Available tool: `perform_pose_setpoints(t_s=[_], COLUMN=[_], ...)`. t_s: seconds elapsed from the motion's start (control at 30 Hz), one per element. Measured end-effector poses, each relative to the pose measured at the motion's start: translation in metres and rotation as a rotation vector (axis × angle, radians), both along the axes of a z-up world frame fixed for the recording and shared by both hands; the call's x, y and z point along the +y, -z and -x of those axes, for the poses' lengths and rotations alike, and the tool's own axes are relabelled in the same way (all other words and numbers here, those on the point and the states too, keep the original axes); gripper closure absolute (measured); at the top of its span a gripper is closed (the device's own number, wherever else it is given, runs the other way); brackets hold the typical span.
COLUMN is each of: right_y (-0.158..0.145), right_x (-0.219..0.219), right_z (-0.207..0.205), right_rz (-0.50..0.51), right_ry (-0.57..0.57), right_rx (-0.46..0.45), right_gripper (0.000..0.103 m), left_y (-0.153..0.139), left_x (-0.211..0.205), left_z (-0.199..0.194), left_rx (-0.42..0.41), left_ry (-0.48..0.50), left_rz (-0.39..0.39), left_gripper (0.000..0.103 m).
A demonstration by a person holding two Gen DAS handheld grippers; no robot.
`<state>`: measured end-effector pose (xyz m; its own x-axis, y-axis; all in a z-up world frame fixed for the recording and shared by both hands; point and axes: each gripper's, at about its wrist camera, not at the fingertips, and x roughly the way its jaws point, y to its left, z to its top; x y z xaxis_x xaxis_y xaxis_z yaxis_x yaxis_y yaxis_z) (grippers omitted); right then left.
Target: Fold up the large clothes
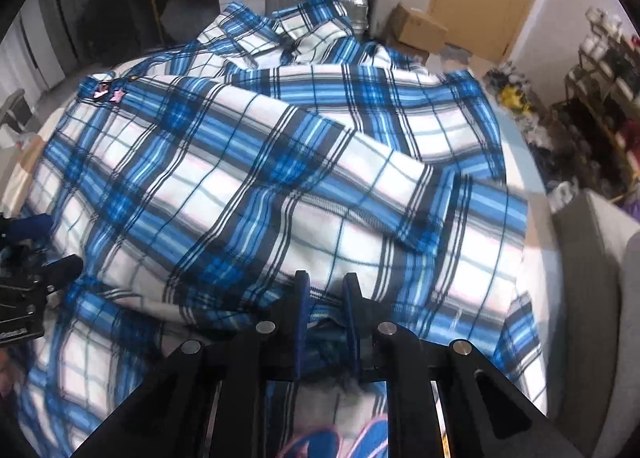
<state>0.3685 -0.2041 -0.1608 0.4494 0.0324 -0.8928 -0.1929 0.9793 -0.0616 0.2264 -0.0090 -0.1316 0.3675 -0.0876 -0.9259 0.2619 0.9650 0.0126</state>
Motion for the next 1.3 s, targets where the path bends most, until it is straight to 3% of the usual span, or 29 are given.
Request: perform_pose_setpoints(t_s=[0.1, 0.17, 0.27, 0.33, 0.4, 0.47, 0.53, 0.6, 0.67, 0.8, 0.87, 0.93, 1.0, 1.13, 1.23, 1.3], right_y=[-0.014, -0.031, -0.062, -0.091, -0.110, -0.124, -0.122, -0.116, -0.093, -0.046, -0.028, -0.023, -0.018, -0.020, -0.019, -0.018], right_x=[-0.017, -0.033, -0.049, -0.058, -0.064, -0.075, -0.078, -0.074, -0.065, -0.055, -0.053, -0.049, -0.044, -0.037, -0.033, -0.036], right_z=[0.014, 0.023, 0.025, 0.023, 0.017, 0.011, 0.002, -0.001, -0.003, -0.010, -0.005, 0.006, 0.014, 0.014, 0.012, 0.015], right_rz=[-0.087, -0.144, -0.174, -0.206, -0.236, -0.351, -0.438, -0.454, -0.456, -0.521, -0.647, -0.699, -0.708, -0.680, -0.698, -0.709], right_ry=[-0.001, 0.009, 0.022, 0.036, 0.083, 0.150, 0.177, 0.176, 0.179, 0.191, 0.153, 0.113, 0.110, 0.070, 0.051, 0.043], right_rx=[0.020, 0.020, -0.006, -0.048, -0.081, -0.123, -0.153, -0.202, -0.257, -0.252, -0.291, -0.343, -0.370, -0.394, -0.378, -0.381], right_gripper=[0.087, 0.086, 0.078, 0.064, 0.033, 0.030, 0.029, 0.025, 0.022, 0.022, 0.022, 0.022, 0.014, 0.010, 0.010, 0.010], left_y=[-0.011, -0.032, -0.078, -0.109, -0.130, -0.144, -0.143, -0.137, -0.126, -0.084, -0.067, -0.057, -0.046, -0.026, -0.024, -0.014], left_x=[0.024, 0.043, 0.065, 0.068, 0.066, 0.057, 0.046, 0.039, 0.022, 0.011, 0.008, 0.004, -0.004, -0.012, -0.015, -0.015], left_z=[0.006, 0.005, -0.004, -0.018, -0.037, -0.061, -0.084, -0.101, -0.120, -0.173, -0.198, -0.219, -0.239, -0.268, -0.276, -0.277], left_rx=[0.038, 0.048, -0.011, -0.069, -0.104, -0.140, -0.141, -0.158, -0.193, -0.030, 0.003, -0.008, 0.006, 0.054, 0.079, 0.155], left_ry=[-0.026, -0.074, -0.133, -0.153, -0.180, -0.197, -0.221, -0.266, -0.286, -0.323, -0.341, -0.338, -0.316, -0.300, -0.298, -0.300], left_rz=[0.015, 0.090, 0.178, 0.171, 0.142, 0.126, 0.142, 0.158, 0.161, 0.226, 0.261, 0.278, 0.233, 0.194, 0.205, 0.158], left_gripper=[0.027, 0.027, 0.027, 0.027, 0.019, 0.016, 0.013, 0.003, 0.002, 0.002, 0.002, 0.002, 0.002, 0.002, 0.006, 0.029])
